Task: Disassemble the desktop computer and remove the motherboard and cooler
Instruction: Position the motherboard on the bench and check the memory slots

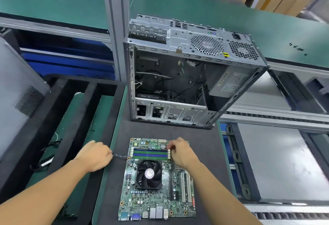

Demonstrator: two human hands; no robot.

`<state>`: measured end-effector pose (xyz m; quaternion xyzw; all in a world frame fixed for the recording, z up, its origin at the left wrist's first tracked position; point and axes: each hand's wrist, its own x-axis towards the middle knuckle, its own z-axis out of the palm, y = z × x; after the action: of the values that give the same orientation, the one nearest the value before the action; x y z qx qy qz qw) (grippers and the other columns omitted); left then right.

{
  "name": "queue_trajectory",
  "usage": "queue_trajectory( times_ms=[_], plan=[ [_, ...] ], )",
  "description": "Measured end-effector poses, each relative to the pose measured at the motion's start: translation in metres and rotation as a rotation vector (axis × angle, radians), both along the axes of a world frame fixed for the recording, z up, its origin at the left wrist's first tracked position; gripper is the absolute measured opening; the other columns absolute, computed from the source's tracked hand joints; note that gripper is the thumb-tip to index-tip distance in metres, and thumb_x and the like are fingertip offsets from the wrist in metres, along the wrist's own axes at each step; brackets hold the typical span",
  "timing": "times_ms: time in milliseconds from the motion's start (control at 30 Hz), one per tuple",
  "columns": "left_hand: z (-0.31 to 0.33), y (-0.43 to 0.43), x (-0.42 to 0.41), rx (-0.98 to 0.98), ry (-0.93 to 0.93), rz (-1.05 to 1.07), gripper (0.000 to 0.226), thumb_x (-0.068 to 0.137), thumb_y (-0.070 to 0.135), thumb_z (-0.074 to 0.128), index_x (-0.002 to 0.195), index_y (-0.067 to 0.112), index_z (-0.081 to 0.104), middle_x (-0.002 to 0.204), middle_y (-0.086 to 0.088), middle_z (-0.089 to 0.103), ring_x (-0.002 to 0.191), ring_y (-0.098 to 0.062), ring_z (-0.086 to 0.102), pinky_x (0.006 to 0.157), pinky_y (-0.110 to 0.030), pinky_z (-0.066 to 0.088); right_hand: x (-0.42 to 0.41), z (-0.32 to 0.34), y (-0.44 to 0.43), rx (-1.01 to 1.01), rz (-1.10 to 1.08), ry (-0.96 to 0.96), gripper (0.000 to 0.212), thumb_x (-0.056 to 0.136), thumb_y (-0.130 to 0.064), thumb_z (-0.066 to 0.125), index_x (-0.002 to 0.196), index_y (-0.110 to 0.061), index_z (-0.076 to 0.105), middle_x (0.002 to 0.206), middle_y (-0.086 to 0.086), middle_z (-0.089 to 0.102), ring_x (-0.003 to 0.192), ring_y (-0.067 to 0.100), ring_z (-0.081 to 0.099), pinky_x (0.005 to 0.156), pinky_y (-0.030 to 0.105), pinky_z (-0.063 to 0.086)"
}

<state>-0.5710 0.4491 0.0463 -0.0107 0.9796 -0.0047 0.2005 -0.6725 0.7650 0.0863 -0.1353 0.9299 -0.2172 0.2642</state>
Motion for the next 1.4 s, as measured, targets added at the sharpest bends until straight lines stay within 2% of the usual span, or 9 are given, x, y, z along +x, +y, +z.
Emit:
queue_trajectory(
  times_ms=[200, 367, 500, 600, 667, 900, 1167, 1300, 1400],
  plan=[
    [0.006, 0.004, 0.0, -0.132, 0.009, 0.098, 0.034, 0.093, 0.028, 0.032, 0.081, 0.026, 0.064, 0.092, 0.008, 0.061, 0.092, -0.015, 0.057, 0.082, -0.033, 0.034, 0.003, 0.0, 0.0, -0.032, -0.095, -0.032, 0.02, 0.093, -0.012, 0.052, 0.103, -0.016, 0.068, 0.089, -0.005, 0.059, 0.077, 0.014, 0.056, 0.075, 0.025, 0.048],
    [0.023, 0.034, -0.019, 0.283, 0.287, 0.213, 0.029, 0.096, 0.037, 0.043, 0.086, 0.026, 0.069, 0.087, 0.011, 0.061, 0.091, -0.015, 0.06, 0.08, -0.033, 0.044, 0.003, -0.001, -0.004, -0.032, -0.242, -0.066, 0.018, 0.099, -0.027, 0.055, 0.094, -0.013, 0.065, 0.079, -0.002, 0.062, 0.075, 0.018, 0.058, 0.071, 0.027, 0.048],
    [0.039, 0.061, -0.034, 0.617, 0.054, 0.377, 0.026, 0.096, 0.048, 0.056, 0.08, 0.032, 0.067, 0.069, 0.013, 0.065, 0.059, -0.002, 0.056, 0.063, -0.026, 0.044, 0.001, -0.002, -0.003, 0.0, -0.3, -0.092, 0.036, 0.098, -0.031, 0.057, 0.067, -0.015, 0.065, 0.07, 0.0, 0.069, 0.059, 0.013, 0.059, 0.062, 0.022, 0.047],
    [0.038, 0.063, -0.041, 0.587, -0.014, 0.486, 0.029, 0.093, 0.05, 0.06, 0.076, 0.028, 0.068, 0.067, 0.011, 0.067, 0.062, -0.007, 0.058, 0.07, -0.028, 0.046, -0.002, 0.0, -0.002, 0.015, -0.302, -0.141, 0.043, 0.097, -0.03, 0.058, 0.056, -0.018, 0.062, 0.057, -0.007, 0.063, 0.048, 0.006, 0.051, 0.053, 0.018, 0.043],
    [0.035, 0.063, -0.045, 0.736, -0.119, 0.626, 0.022, 0.093, 0.04, 0.065, 0.081, 0.022, 0.071, 0.07, 0.006, 0.072, 0.056, -0.009, 0.06, 0.057, -0.022, 0.042, -0.003, 0.001, -0.004, 0.012, -0.292, -0.177, 0.043, 0.098, -0.029, 0.057, 0.057, -0.017, 0.062, 0.057, -0.005, 0.063, 0.046, 0.005, 0.05, 0.051, 0.017, 0.043],
    [0.032, 0.058, -0.044, 0.742, -0.26, 0.878, 0.021, 0.087, 0.03, 0.073, 0.093, 0.01, 0.073, 0.077, 0.004, 0.075, 0.058, -0.011, 0.066, 0.054, -0.02, 0.039, -0.006, -0.001, -0.004, -0.017, -0.322, -0.228, 0.041, 0.098, -0.023, 0.056, 0.059, -0.015, 0.065, 0.048, -0.005, 0.059, 0.048, 0.009, 0.053, 0.064, 0.023, 0.052],
    [0.028, 0.068, -0.048, 0.729, -0.198, 0.931, 0.018, 0.086, 0.034, 0.073, 0.089, 0.016, 0.074, 0.078, 0.003, 0.075, 0.059, -0.012, 0.07, 0.058, -0.023, 0.038, -0.009, -0.006, -0.004, -0.038, -0.321, -0.257, 0.032, 0.097, -0.021, 0.056, 0.086, 0.004, 0.073, 0.07, 0.012, 0.064, 0.069, 0.024, 0.058, 0.084, 0.038, 0.058],
    [0.026, 0.068, -0.051, 0.736, -0.181, 0.918, 0.016, 0.088, 0.027, 0.074, 0.089, 0.011, 0.075, 0.077, 0.0, 0.074, 0.054, -0.013, 0.067, 0.053, -0.023, 0.048, -0.009, -0.005, -0.009, -0.024, -0.33, -0.259, 0.025, 0.096, -0.015, 0.052, 0.079, -0.003, 0.066, 0.085, 0.02, 0.069, 0.073, 0.027, 0.059, 0.087, 0.043, 0.057],
    [0.025, 0.07, -0.054, 0.755, -0.164, 0.918, 0.017, 0.089, 0.021, 0.074, 0.089, 0.004, 0.074, 0.08, -0.006, 0.073, 0.061, -0.019, 0.07, 0.075, -0.032, 0.06, -0.009, -0.003, -0.013, 0.023, -0.326, -0.254, 0.027, 0.09, -0.009, 0.048, 0.091, 0.005, 0.071, 0.091, 0.02, 0.07, 0.081, 0.03, 0.065, 0.086, 0.039, 0.058]
  ],
)
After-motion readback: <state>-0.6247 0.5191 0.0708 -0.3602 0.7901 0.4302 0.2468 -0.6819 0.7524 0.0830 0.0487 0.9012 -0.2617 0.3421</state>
